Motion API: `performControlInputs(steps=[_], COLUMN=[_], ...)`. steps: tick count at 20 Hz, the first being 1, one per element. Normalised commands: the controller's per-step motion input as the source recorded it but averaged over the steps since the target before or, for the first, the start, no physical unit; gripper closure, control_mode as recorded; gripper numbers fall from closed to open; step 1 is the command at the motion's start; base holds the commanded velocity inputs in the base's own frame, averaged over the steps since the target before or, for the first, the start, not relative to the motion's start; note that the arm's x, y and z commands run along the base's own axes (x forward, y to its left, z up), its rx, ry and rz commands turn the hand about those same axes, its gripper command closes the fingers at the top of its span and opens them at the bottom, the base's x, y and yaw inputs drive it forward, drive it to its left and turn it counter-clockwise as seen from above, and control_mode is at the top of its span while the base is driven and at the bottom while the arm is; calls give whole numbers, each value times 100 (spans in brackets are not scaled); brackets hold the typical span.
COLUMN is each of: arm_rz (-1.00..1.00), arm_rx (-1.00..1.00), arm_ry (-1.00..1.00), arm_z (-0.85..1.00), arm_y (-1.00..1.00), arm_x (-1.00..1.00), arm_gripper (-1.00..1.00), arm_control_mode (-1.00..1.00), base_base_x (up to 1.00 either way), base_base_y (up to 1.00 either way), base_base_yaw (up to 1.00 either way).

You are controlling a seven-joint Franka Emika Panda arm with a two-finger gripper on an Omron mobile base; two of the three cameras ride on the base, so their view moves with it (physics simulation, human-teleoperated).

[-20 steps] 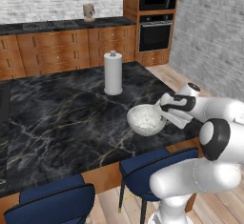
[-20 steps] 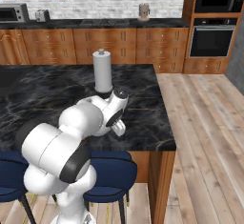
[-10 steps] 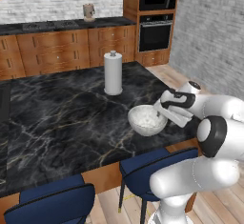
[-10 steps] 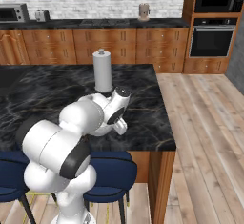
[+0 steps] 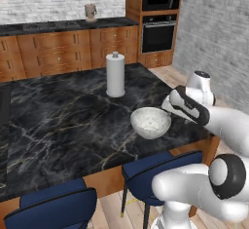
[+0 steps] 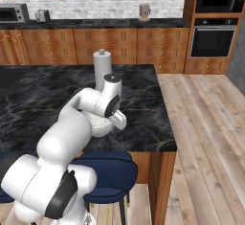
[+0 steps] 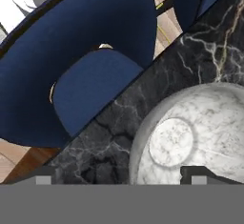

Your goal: Pick up the bowls from the cabinet and place each bowl in front of a stool on the dining counter.

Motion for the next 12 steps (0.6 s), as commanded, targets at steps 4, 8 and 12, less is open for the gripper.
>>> performControlInputs(steps=[4,8,12], arm_rz=[19,24,23], arm_rx=[-27,-18,-6], arm_ry=[1,8,4], arm_z=[100,97,92], arm_y=[0,7,9], arm_x=[-100,-98,-100], arm_gripper=[-100,-100,-100], arm_control_mode=[-100,-100,-100], base_base_x=[0,0,0], base_base_y=[0,0,0], base_base_yaw=[0,0,0])
